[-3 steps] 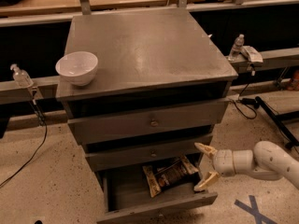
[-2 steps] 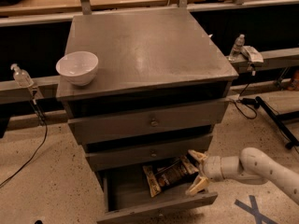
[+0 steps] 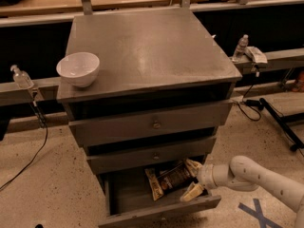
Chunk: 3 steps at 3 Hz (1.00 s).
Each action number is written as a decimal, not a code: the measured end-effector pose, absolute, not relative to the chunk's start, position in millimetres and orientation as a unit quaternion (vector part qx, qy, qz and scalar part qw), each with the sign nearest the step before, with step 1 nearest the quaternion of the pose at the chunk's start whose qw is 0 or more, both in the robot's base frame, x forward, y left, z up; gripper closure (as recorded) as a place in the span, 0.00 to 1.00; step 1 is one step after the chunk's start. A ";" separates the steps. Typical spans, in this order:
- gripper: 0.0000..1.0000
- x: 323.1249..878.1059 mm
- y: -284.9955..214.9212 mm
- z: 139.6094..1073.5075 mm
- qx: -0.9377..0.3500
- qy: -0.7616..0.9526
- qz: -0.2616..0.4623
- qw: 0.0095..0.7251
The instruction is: Pick brown chip bag from bottom drawer and place on counter
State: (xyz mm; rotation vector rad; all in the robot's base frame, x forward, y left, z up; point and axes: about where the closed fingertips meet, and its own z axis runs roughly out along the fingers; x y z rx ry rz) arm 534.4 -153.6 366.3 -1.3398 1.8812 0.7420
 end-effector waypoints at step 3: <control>0.00 559.8 -180.8 319.8 -0.491 0.733 0.228 0.413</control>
Offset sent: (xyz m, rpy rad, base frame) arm 0.0376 -0.0295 -0.0474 -0.0479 -0.2082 -0.1347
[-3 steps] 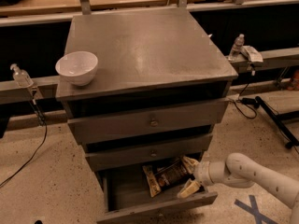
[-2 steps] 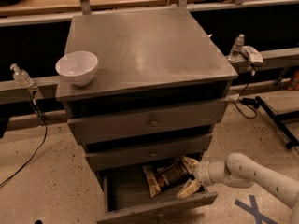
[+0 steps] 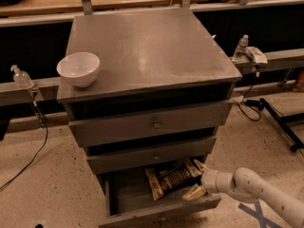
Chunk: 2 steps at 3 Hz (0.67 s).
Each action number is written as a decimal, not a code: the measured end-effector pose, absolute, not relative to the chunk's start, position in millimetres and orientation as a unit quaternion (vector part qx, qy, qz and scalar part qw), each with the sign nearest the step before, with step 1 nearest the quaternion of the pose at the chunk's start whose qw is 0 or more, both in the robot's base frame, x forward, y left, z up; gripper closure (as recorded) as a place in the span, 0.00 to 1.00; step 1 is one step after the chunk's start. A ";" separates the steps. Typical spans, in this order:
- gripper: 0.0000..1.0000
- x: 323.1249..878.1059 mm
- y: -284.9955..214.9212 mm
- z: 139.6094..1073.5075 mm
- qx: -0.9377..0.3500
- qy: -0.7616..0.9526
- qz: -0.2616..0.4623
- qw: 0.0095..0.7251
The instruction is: Pick brown chip bag from bottom drawer and place on counter
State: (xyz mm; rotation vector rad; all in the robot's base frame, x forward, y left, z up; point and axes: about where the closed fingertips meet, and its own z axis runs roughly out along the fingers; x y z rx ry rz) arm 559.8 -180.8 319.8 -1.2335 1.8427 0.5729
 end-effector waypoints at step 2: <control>0.21 586.7 -208.4 271.6 -0.467 0.741 0.214 0.432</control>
Offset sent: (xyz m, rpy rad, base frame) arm 0.0451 -0.0418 -0.0662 0.0091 -0.0299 -0.0739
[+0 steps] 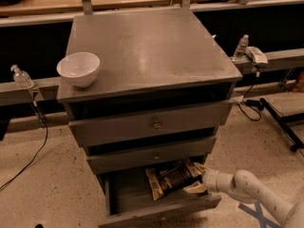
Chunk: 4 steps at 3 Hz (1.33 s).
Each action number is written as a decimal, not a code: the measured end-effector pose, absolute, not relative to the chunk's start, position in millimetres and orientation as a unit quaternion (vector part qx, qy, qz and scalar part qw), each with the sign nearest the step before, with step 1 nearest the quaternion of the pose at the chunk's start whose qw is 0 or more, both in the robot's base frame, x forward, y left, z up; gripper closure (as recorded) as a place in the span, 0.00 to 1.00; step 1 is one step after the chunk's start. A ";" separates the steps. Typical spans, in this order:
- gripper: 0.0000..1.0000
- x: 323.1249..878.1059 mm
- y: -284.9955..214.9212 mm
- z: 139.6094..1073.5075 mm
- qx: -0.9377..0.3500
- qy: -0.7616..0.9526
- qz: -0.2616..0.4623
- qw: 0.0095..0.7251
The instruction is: Pick brown chip bag from bottom drawer and place on counter
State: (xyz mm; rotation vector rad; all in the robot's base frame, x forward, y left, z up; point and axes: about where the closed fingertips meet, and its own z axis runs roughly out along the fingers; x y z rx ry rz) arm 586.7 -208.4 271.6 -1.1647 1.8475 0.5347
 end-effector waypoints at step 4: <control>0.20 645.8 -259.5 199.4 -0.458 0.786 0.178 0.374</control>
Offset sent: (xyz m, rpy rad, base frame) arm 0.0595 -0.0604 -0.0555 -0.0834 0.0416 -0.1021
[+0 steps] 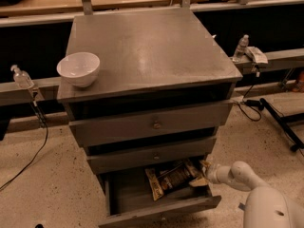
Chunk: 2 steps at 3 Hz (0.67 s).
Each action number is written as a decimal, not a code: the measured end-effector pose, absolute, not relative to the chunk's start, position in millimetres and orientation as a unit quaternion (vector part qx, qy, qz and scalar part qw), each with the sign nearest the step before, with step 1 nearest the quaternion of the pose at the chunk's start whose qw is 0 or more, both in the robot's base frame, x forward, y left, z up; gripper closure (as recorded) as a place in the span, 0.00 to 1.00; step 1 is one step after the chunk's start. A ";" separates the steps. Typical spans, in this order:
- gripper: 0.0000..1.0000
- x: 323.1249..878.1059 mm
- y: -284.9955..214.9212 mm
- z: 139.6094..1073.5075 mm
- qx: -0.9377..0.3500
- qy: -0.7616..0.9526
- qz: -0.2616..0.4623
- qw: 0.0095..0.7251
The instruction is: Pick brown chip bag from bottom drawer and place on counter
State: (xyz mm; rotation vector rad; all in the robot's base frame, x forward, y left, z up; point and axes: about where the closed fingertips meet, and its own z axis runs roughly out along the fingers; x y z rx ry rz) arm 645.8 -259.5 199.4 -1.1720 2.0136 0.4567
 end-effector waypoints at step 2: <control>0.08 651.5 -234.8 207.5 -0.497 0.755 0.186 0.386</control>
Offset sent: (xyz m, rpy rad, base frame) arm 0.0067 0.0385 0.0232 0.0070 -0.1030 0.1514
